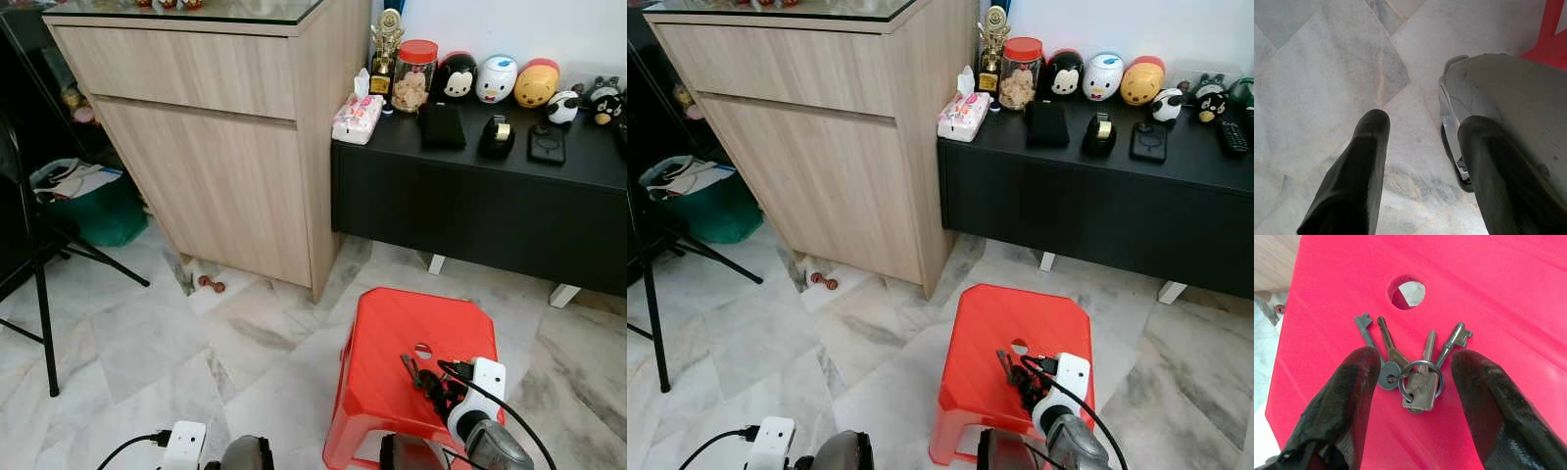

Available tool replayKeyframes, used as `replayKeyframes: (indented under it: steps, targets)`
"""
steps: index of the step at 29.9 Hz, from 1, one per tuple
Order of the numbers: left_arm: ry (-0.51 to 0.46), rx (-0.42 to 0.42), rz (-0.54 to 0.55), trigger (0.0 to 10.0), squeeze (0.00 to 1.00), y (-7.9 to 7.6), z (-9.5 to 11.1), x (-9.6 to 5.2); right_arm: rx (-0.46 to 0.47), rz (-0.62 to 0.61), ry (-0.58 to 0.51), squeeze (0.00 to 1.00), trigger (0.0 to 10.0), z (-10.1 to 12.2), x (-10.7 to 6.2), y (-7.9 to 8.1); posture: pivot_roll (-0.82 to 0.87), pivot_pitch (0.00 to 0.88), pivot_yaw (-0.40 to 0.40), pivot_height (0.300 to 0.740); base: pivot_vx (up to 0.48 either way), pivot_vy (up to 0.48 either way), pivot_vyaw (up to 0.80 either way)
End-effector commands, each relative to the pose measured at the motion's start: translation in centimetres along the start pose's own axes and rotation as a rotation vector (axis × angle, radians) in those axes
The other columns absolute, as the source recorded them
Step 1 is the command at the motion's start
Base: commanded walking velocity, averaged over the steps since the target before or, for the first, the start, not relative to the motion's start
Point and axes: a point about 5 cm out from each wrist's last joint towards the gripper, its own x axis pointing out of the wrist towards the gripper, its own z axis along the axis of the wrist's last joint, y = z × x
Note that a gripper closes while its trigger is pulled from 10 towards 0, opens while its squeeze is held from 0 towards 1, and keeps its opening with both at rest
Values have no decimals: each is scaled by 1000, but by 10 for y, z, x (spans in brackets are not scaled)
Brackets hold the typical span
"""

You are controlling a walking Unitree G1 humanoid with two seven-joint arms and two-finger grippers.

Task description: Hang keys on a hook

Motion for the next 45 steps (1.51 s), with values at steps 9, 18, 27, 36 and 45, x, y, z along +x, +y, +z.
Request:
replayKeyframes:
  steps: [9, 18, 27, 36, 45]
  targets:
    - [40, -21, -7, 10000, 0, -3, -12, -2, -31, -22, 110, 0, 10000, -20, -3, -4, 4, 88, 19, 623, 0, 0, 0]
    - [41, -20, -2, 10000, 0, 0, -12, -3, -26, -23, 101, 0, 10000, -16, -1, -4, 3, 88, 20, 623, 0, 0, 0]
    - [37, -23, 3, 10000, 0, 3, -10, -3, -11, -10, 52, 0, 10000, -6, 3, 0, 3, 89, 19, 623, 0, 0, 0]
    - [41, -27, 3, 10000, 0, 4, -12, -3, -21, 5, 73, 0, 10000, -8, 5, 4, 5, 91, 18, 623, 0, 0, 0]
    - [44, -26, 5, 10000, 0, 7, -13, -4, -21, -3, 85, 0, 10000, -11, 4, 2, 3, 89, 18, 623, 0, 0, 0]
